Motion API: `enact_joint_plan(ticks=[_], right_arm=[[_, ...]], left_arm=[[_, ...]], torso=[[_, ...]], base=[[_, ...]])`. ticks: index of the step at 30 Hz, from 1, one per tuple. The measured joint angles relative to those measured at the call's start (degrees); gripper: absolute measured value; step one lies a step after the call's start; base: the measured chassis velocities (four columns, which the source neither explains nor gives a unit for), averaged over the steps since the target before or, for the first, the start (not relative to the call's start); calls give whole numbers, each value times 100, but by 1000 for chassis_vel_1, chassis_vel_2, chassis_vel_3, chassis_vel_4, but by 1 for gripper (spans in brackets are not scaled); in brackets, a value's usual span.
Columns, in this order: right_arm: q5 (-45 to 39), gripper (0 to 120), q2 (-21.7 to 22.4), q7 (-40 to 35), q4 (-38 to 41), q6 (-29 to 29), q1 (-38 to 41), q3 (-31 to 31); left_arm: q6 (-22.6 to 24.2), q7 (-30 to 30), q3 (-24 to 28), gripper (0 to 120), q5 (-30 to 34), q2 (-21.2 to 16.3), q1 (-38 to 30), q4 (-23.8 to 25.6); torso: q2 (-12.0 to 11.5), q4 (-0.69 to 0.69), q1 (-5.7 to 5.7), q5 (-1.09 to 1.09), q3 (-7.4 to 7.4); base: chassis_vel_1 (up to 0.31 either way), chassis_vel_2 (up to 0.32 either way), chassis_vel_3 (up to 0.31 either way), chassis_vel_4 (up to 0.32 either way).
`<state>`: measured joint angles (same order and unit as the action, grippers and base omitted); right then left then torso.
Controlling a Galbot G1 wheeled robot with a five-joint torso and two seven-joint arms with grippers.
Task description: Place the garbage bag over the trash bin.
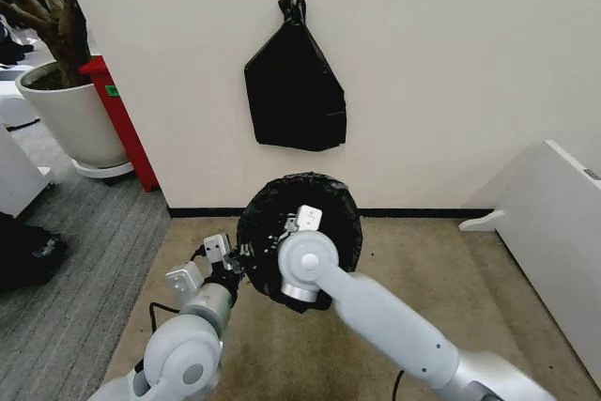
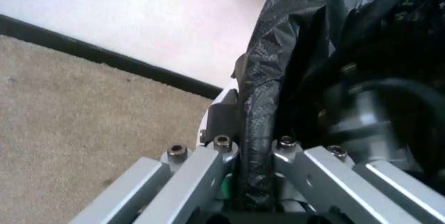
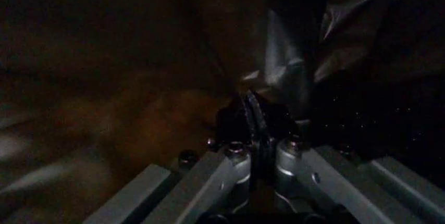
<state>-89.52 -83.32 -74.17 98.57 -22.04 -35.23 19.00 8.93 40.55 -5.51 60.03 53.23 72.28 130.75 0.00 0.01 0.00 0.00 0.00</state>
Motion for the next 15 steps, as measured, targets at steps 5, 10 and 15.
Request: enact_joint_plan(ticks=[5, 10, 15], right_arm=[[229, 0, -136, 138, -520, -75, -69, -184], [150, 0, 50, 34, -156, -11, 10, -137], [-49, 0, 364, -103, 519, 89, 133, 34]], left_arm=[[0, 0, -10, 1, 5, -6, 22, 88], [0, -3, -32, 1, 2, -15, 21, 75], [0, -5, -34, 1, -1, 7, -20, -6]], torso=[[0, -1, 0, 0, 0], [0, -1, 0, 1, 0], [0, -1, 0, 2, 0]], base=[[0, 0, 0, 0], [0, 0, 0, 0], [0, 0, 0, 0]])
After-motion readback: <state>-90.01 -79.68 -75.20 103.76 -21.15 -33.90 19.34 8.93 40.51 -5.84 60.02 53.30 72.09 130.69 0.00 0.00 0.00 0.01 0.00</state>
